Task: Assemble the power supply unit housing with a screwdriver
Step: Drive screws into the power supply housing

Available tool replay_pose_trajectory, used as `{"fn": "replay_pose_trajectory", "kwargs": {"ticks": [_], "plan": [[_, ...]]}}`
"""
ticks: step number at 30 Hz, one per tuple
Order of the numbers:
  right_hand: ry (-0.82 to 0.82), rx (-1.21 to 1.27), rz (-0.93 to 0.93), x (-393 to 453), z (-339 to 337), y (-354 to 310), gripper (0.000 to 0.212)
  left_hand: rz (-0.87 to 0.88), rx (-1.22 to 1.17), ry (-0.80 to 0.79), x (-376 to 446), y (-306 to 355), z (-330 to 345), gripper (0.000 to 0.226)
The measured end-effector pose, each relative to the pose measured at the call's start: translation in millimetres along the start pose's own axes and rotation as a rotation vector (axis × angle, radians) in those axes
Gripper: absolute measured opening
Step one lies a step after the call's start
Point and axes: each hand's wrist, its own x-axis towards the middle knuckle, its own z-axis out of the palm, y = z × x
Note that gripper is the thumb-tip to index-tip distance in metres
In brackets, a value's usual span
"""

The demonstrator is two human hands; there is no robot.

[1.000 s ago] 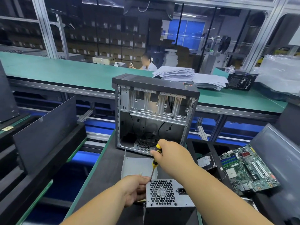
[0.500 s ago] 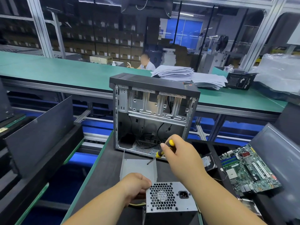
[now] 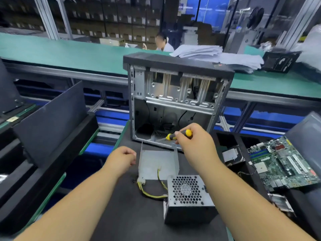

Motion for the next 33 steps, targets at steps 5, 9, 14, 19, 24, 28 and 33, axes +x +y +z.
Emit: {"fn": "replay_pose_trajectory", "kwargs": {"ticks": [5, 9, 14, 19, 24, 28, 33], "plan": [[-0.020, 0.026, 0.032, -0.2, 13.0, 7.9, 0.015, -0.004, 0.187, 0.026, 12.2, -38.0, -5.1, 0.013], [-0.007, 0.013, 0.041, 0.2, 15.7, 12.5, 0.013, -0.008, 0.392, -0.028, 19.0, -63.4, -2.6, 0.018], [0.008, 0.003, 0.059, 2.9, 15.0, 15.8, 0.012, 0.041, 0.517, -0.124, 25.0, -76.6, 3.3, 0.026], [0.005, 0.007, 0.064, 6.8, 15.1, 17.3, 0.012, 0.178, 0.654, -0.234, 31.3, -80.7, 9.9, 0.024], [-0.003, 0.007, 0.066, 10.1, 16.6, 15.7, 0.013, 0.271, 0.785, -0.217, 33.2, -80.7, 10.2, 0.021], [-0.003, 0.001, 0.064, 11.3, 17.6, 14.7, 0.013, 0.292, 0.804, -0.241, 34.0, -79.9, 7.3, 0.021], [-0.016, -0.002, 0.053, 12.3, 19.3, 15.2, 0.013, 0.316, 0.811, -0.266, 38.0, -78.7, 4.9, 0.019]]}}
